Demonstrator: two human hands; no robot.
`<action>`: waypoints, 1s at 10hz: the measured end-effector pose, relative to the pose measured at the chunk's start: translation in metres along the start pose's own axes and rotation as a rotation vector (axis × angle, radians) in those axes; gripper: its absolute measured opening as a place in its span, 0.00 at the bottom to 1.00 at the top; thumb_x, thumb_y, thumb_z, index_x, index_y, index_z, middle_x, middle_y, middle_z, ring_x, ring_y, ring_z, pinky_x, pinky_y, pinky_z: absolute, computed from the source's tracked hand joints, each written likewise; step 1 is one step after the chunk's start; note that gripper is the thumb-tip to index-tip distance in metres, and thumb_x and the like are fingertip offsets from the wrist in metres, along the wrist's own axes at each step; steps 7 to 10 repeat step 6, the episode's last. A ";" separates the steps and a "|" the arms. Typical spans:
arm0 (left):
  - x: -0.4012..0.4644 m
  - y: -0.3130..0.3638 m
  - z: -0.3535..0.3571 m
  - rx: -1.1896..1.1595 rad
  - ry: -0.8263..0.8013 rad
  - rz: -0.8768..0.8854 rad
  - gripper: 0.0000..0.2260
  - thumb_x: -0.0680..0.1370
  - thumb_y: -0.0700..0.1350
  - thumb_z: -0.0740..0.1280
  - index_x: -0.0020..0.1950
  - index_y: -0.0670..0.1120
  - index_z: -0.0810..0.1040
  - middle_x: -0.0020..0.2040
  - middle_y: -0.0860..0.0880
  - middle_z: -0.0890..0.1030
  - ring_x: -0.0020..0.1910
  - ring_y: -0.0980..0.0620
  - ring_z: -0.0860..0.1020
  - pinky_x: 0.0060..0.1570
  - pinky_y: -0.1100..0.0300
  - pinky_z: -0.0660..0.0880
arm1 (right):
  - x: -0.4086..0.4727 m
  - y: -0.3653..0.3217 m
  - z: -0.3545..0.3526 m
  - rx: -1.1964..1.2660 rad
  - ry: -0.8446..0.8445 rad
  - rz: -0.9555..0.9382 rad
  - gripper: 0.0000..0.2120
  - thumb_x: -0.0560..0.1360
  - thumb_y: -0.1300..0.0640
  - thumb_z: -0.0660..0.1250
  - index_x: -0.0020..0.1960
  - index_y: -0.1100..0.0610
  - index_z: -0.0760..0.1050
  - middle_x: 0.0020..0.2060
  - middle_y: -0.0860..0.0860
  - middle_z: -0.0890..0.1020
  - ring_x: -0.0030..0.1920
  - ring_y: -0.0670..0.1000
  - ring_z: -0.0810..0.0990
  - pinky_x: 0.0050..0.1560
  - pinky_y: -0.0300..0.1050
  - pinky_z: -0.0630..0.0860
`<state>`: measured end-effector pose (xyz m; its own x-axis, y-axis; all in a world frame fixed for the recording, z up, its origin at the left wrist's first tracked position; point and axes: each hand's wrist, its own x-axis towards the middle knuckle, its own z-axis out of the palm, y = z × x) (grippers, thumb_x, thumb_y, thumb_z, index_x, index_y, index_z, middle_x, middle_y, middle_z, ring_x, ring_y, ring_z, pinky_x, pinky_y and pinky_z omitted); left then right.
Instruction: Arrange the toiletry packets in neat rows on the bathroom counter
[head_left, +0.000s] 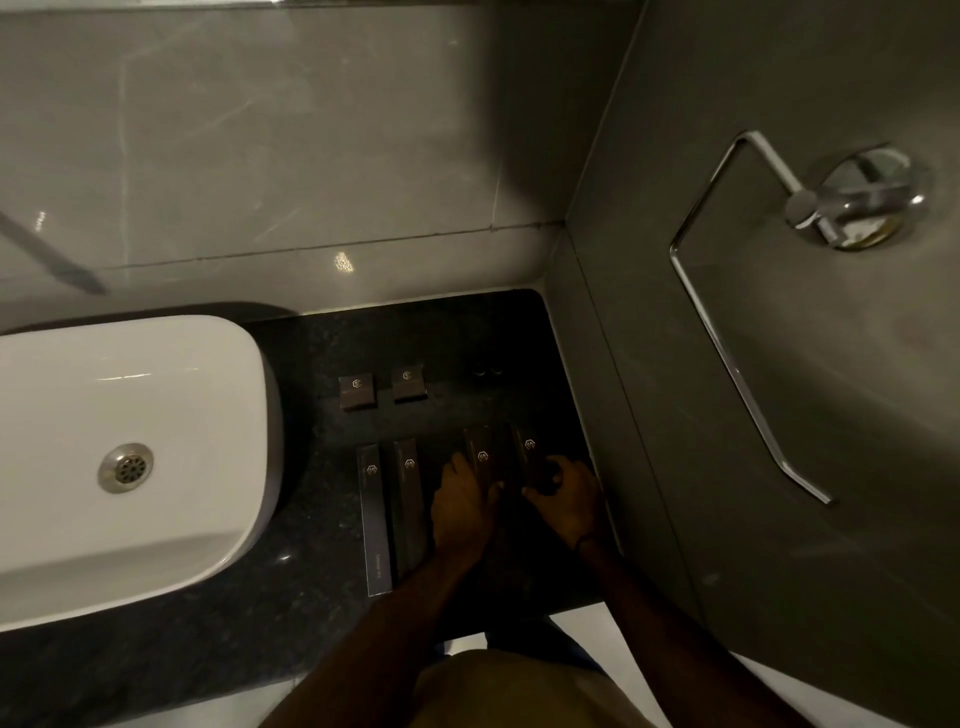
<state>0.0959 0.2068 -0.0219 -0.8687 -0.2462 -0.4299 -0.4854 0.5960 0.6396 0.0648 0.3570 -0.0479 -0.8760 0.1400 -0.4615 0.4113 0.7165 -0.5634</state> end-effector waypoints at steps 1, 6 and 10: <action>0.000 -0.001 0.000 0.002 0.008 0.003 0.26 0.76 0.50 0.69 0.69 0.40 0.65 0.66 0.40 0.73 0.64 0.41 0.75 0.60 0.50 0.75 | 0.002 0.002 0.001 0.001 0.002 -0.005 0.28 0.67 0.56 0.78 0.65 0.57 0.75 0.60 0.58 0.75 0.54 0.56 0.78 0.52 0.48 0.79; 0.020 -0.015 -0.033 -0.059 0.144 0.179 0.12 0.80 0.51 0.63 0.60 0.47 0.73 0.56 0.49 0.78 0.55 0.50 0.77 0.54 0.59 0.73 | -0.008 -0.059 -0.033 0.327 0.137 -0.052 0.14 0.73 0.53 0.73 0.55 0.59 0.79 0.46 0.56 0.84 0.48 0.57 0.83 0.50 0.54 0.81; 0.020 -0.015 -0.033 -0.059 0.144 0.179 0.12 0.80 0.51 0.63 0.60 0.47 0.73 0.56 0.49 0.78 0.55 0.50 0.77 0.54 0.59 0.73 | -0.008 -0.059 -0.033 0.327 0.137 -0.052 0.14 0.73 0.53 0.73 0.55 0.59 0.79 0.46 0.56 0.84 0.48 0.57 0.83 0.50 0.54 0.81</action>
